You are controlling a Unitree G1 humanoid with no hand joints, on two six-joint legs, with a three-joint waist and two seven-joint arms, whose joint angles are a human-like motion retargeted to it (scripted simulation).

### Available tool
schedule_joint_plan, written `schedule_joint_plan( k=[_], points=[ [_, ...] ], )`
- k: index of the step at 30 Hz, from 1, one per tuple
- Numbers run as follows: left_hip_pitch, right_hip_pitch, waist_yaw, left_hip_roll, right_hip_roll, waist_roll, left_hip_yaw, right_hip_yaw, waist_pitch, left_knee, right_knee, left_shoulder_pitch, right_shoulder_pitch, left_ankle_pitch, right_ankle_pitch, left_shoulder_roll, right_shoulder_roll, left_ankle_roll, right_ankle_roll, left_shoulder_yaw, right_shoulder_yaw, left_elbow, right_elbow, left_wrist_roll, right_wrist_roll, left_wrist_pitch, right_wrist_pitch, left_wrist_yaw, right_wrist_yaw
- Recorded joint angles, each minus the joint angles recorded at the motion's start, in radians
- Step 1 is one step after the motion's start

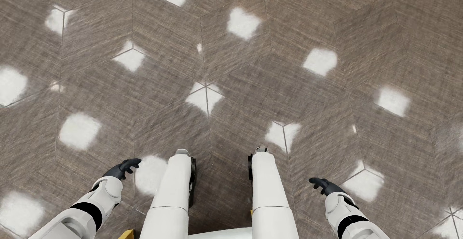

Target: Get off of the chair

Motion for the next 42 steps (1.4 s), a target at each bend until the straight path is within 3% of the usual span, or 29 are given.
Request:
schedule_joint_plan(
  k=[3, 4, 8, 10, 15, 17, 19, 21, 22, 25, 28, 30, 32, 34, 35, 37, 38, 40, 42],
  points=[
    [0.228, 0.257, -0.006, 0.009, 0.026, 0.014, 0.021, -0.021, -0.101, -0.290, -0.299, 0.140, 0.154, 0.124, 0.028, 0.034, -0.008, -0.041, -0.005, 0.038, -0.018, -0.011, -0.013, 0.036, -0.028, -0.001, -0.012, -0.021, 0.024],
    [0.291, 0.343, -0.009, 0.014, 0.028, 0.019, 0.027, -0.031, -0.129, -0.364, -0.399, 0.181, 0.199, 0.181, 0.083, 0.044, -0.013, -0.052, -0.004, 0.047, -0.033, -0.012, -0.017, 0.044, -0.032, 0.000, -0.014, -0.034, 0.039],
    [0.344, 0.634, 0.017, 0.062, -0.011, 0.018, 0.055, -0.115, -0.219, -0.359, -0.735, 0.252, 0.317, 0.317, 0.198, 0.062, -0.030, -0.208, 0.032, 0.084, -0.130, 0.003, 0.007, 0.064, -0.013, 0.006, -0.012, -0.069, 0.032],
    [0.371, 0.754, 0.033, 0.086, -0.032, 0.008, 0.075, -0.157, -0.241, -0.435, -0.836, 0.263, 0.341, 0.310, 0.198, 0.064, -0.037, -0.194, 0.045, 0.101, -0.147, 0.008, 0.039, 0.058, -0.013, 0.006, -0.008, -0.069, 0.038],
    [0.429, 0.963, 0.030, 0.127, -0.070, -0.004, 0.094, -0.224, -0.305, -0.828, -0.949, 0.283, 0.325, 0.334, 0.154, 0.082, -0.036, -0.105, 0.070, 0.107, -0.192, 0.032, 0.050, 0.059, -0.004, 0.016, -0.020, -0.086, 0.034],
    [0.453, 1.033, 0.035, 0.119, -0.106, -0.011, 0.120, -0.241, -0.317, -0.803, -0.954, 0.286, 0.321, 0.358, 0.166, 0.079, -0.040, -0.114, 0.107, 0.112, -0.205, 0.038, 0.027, 0.069, 0.010, 0.017, -0.035, -0.096, 0.013],
    [0.480, 1.052, 0.039, 0.074, -0.170, -0.017, 0.133, -0.251, -0.322, -0.767, -0.862, 0.290, 0.333, 0.409, 0.235, 0.057, -0.049, -0.085, 0.182, 0.105, -0.220, 0.040, 0.004, 0.079, 0.026, 0.013, -0.052, -0.096, -0.016],
    [0.571, 0.955, 0.023, 0.031, -0.214, -0.023, 0.137, -0.210, -0.325, -0.812, -0.602, 0.302, 0.343, 0.379, 0.395, 0.057, -0.045, 0.001, 0.240, 0.080, -0.245, 0.031, -0.007, 0.097, 0.025, 0.018, -0.047, -0.093, -0.018],
    [0.629, 0.880, 0.004, 0.013, -0.218, -0.032, 0.147, -0.183, -0.314, -0.861, -0.452, 0.299, 0.343, 0.387, 0.456, 0.069, -0.032, 0.036, 0.232, 0.063, -0.266, 0.021, -0.010, 0.109, 0.029, 0.019, -0.046, -0.089, -0.028],
    [0.741, 0.657, -0.061, -0.008, -0.142, -0.027, 0.160, -0.107, -0.279, -0.915, -0.221, 0.263, 0.373, 0.354, 0.344, 0.096, 0.008, 0.054, 0.184, -0.002, -0.326, 0.021, -0.009, 0.102, 0.016, 0.021, -0.038, -0.060, -0.028],
    [0.849, 0.491, -0.108, -0.015, -0.023, -0.024, 0.165, -0.067, -0.272, -0.974, -0.450, 0.241, 0.392, 0.288, 0.298, 0.126, 0.038, 0.050, 0.131, 0.003, -0.348, 0.013, 0.017, 0.068, -0.008, 0.007, -0.023, -0.055, 0.022],
    [0.922, 0.468, -0.125, -0.023, 0.047, -0.027, 0.172, -0.071, -0.275, -1.005, -0.770, 0.240, 0.404, 0.251, 0.370, 0.141, 0.053, 0.052, 0.116, -0.012, -0.354, 0.019, 0.041, 0.056, 0.015, -0.006, -0.029, -0.042, 0.006],
    [0.986, 0.499, -0.133, -0.041, 0.064, -0.030, 0.187, -0.096, -0.292, -1.000, -0.994, 0.244, 0.433, 0.238, 0.470, 0.135, 0.045, 0.058, 0.124, -0.026, -0.365, 0.030, 0.049, 0.058, 0.024, -0.008, -0.021, -0.051, 0.010],
    [1.028, 0.549, -0.127, -0.057, 0.042, -0.025, 0.193, -0.128, -0.314, -0.906, -0.957, 0.256, 0.471, 0.232, 0.460, 0.111, 0.020, 0.050, 0.134, -0.003, -0.381, 0.030, 0.062, 0.077, 0.022, -0.002, -0.009, -0.064, 0.022],
    [1.020, 0.584, -0.115, -0.042, 0.042, -0.011, 0.199, -0.128, -0.323, -0.792, -0.960, 0.268, 0.481, 0.246, 0.478, 0.097, 0.008, 0.009, 0.120, 0.015, -0.380, 0.026, 0.071, 0.071, 0.032, -0.001, -0.004, -0.052, 0.015],
    [0.920, 0.662, -0.086, 0.041, 0.054, 0.008, 0.211, -0.110, -0.317, -0.436, -0.925, 0.296, 0.471, 0.413, 0.453, 0.084, 0.002, -0.215, 0.077, 0.040, -0.354, 0.022, 0.087, 0.034, 0.054, 0.011, 0.006, -0.055, 0.017],
    [0.848, 0.707, -0.072, 0.081, 0.053, 0.016, 0.211, -0.119, -0.306, -0.254, -0.919, 0.298, 0.464, 0.473, 0.417, 0.080, -0.003, -0.261, 0.048, 0.033, -0.350, 0.020, 0.068, 0.019, 0.069, 0.017, 0.006, -0.068, 0.007],
    [0.737, 0.786, -0.045, 0.112, 0.041, 0.014, 0.189, -0.126, -0.287, -0.099, -0.917, 0.301, 0.431, 0.392, 0.377, 0.068, -0.002, -0.202, 0.042, 0.019, -0.348, 0.039, 0.047, 0.018, 0.070, 0.022, -0.012, -0.055, -0.021],
    [0.665, 0.829, -0.028, 0.131, 0.012, 0.010, 0.162, -0.116, -0.306, -0.202, -0.921, 0.327, 0.416, 0.345, 0.344, 0.058, -0.004, -0.181, 0.068, 0.052, -0.317, 0.043, 0.011, 0.002, 0.087, 0.023, -0.030, -0.064, -0.050]
  ],
)
